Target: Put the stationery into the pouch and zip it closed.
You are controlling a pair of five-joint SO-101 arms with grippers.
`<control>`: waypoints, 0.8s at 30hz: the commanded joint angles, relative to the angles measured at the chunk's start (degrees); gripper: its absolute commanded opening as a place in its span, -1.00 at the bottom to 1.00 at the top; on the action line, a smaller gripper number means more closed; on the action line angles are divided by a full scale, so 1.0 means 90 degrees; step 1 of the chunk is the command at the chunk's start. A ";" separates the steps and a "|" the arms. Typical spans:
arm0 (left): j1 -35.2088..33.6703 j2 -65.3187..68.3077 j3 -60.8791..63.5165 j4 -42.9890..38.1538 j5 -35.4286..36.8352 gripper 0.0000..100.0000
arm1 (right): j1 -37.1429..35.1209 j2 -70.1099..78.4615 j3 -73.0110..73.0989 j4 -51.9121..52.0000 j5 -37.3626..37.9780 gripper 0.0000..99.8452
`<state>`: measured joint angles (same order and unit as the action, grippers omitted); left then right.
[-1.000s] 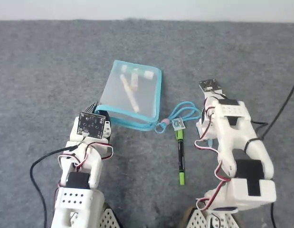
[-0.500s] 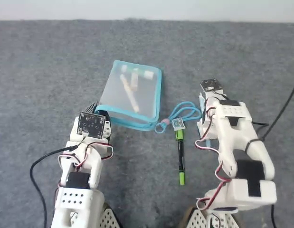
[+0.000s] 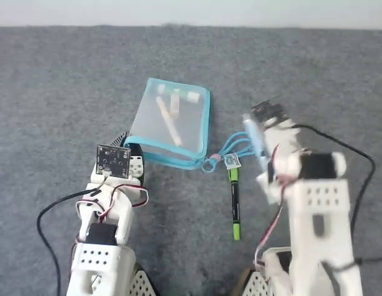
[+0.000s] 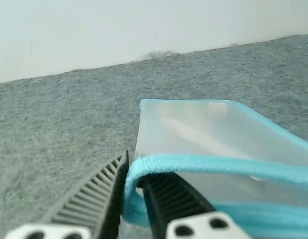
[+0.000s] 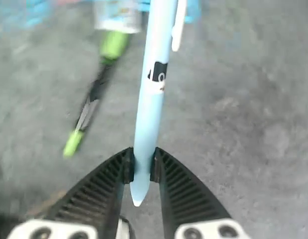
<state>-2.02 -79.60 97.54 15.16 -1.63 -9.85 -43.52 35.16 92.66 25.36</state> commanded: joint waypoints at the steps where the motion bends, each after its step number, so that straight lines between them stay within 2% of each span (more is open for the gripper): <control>1: 0.0020 0.0078 -0.0386 -0.0205 0.0117 -0.98 | -0.1372 -0.0825 -0.0391 0.0581 0.0332 -0.99; 4: 0.0020 0.0078 -0.0376 -0.0195 0.0117 -0.98 | -0.2418 -0.0894 -0.0391 0.0806 0.0274 -0.99; 7: 0.0059 0.0078 -0.0376 -0.0195 0.0098 -0.98 | -0.2838 -0.0679 -0.0371 0.0757 0.0010 -0.99; 15: 0.0068 0.0078 -0.0376 -0.0195 0.0078 -0.98 | -0.2867 0.0474 -0.0391 0.0151 -0.0039 -0.99; 24: 0.0244 0.0029 -0.0278 -0.0215 0.0039 -0.98 | -0.2857 0.1578 -0.0840 -0.0630 -0.0899 -0.99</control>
<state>-1.76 -79.60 97.54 15.16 -1.63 -35.25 -30.68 33.14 88.44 19.65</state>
